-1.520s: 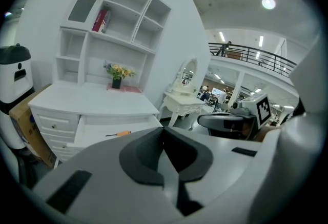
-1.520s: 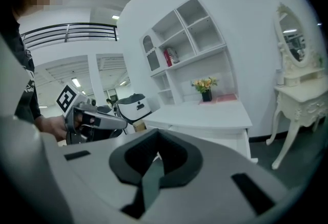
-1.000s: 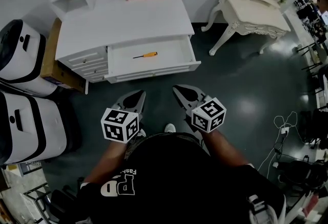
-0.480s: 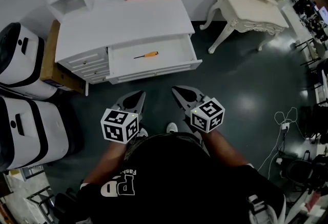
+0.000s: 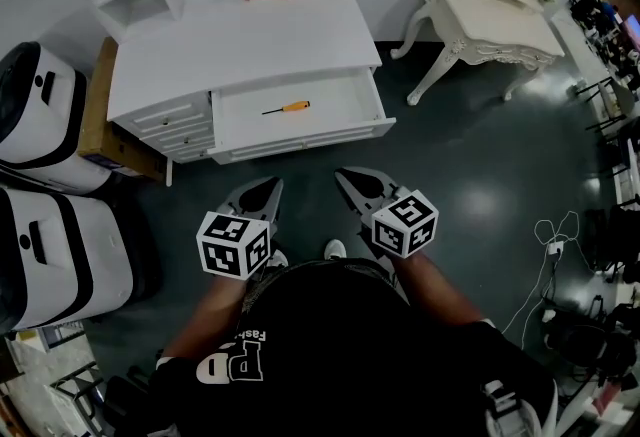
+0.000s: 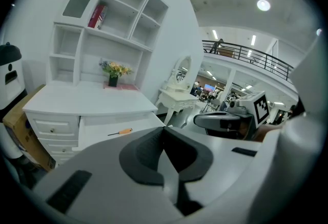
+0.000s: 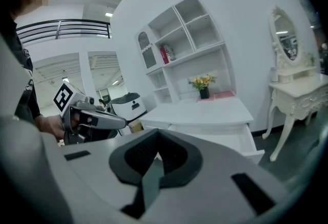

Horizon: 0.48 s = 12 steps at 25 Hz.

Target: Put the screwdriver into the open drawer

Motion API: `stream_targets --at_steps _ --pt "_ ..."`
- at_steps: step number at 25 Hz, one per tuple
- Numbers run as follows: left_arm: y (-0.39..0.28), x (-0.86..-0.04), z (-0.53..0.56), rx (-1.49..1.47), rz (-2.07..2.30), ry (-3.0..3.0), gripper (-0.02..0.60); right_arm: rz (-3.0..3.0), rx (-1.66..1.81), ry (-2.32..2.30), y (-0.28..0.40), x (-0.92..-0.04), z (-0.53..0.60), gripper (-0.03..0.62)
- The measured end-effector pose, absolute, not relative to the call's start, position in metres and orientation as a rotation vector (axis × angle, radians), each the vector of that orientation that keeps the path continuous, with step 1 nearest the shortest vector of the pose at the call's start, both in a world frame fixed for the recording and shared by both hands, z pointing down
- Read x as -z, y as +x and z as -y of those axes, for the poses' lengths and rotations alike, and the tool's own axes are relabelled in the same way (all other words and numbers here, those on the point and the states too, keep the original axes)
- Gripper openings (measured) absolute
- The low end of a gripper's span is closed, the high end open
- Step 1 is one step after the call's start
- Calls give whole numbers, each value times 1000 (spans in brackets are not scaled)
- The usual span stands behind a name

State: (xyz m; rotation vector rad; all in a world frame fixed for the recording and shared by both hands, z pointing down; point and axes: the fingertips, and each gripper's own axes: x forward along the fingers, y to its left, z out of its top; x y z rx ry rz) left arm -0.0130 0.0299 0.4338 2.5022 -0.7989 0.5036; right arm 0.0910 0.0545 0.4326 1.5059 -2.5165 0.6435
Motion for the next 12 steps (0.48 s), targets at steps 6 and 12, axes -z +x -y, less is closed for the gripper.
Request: stream_targets --at_steps 6,12 --pt "-10 -435 -26 -504 797 2501 11 2507 -653 1505 96 -435 -51 8" --pt "-7 -436 -21 -503 797 2501 11 2500 -654 1505 100 -437 -45 8"
